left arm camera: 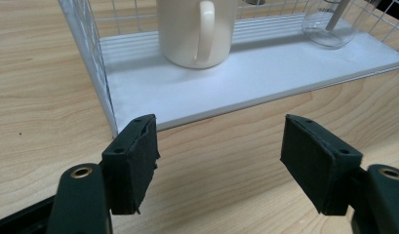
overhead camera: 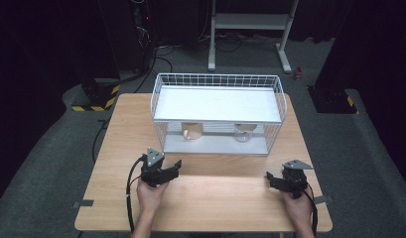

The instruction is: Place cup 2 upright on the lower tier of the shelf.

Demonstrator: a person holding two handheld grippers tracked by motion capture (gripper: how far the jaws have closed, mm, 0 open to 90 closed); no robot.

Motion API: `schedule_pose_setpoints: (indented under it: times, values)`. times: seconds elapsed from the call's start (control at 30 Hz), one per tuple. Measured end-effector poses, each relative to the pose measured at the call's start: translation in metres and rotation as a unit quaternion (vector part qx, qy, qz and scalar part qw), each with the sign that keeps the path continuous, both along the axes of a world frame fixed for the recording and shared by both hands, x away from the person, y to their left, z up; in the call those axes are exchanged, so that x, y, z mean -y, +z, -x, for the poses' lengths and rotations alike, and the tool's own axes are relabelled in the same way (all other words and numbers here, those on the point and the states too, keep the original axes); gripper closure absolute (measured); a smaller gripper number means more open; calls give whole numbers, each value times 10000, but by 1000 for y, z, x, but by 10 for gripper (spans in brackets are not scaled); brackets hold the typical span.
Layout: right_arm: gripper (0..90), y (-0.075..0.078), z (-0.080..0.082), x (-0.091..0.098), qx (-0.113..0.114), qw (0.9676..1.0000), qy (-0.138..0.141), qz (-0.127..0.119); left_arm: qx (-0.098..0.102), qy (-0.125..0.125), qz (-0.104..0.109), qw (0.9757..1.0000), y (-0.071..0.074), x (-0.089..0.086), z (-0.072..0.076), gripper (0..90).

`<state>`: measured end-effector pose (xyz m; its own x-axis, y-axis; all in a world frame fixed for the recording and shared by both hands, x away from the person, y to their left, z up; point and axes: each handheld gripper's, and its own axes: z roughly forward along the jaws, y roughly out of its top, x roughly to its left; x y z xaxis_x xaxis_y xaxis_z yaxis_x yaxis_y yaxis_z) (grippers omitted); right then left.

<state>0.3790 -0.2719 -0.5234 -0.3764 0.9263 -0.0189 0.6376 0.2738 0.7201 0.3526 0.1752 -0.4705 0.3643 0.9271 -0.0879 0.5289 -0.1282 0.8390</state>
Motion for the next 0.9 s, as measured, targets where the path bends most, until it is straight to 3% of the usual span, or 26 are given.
schedule_pose_setpoints:
  times: [0.27, 0.9]
  values:
    - [238, 0, 0, 0, -3, 10000, -1, -4, 44, 29, 18, 10000, 0, -2, 7, 294]
    - [238, 0, 0, 0, 0, 10000, -8, -3, -160, 141, -73, 9997, -20, -9, 16, 289]
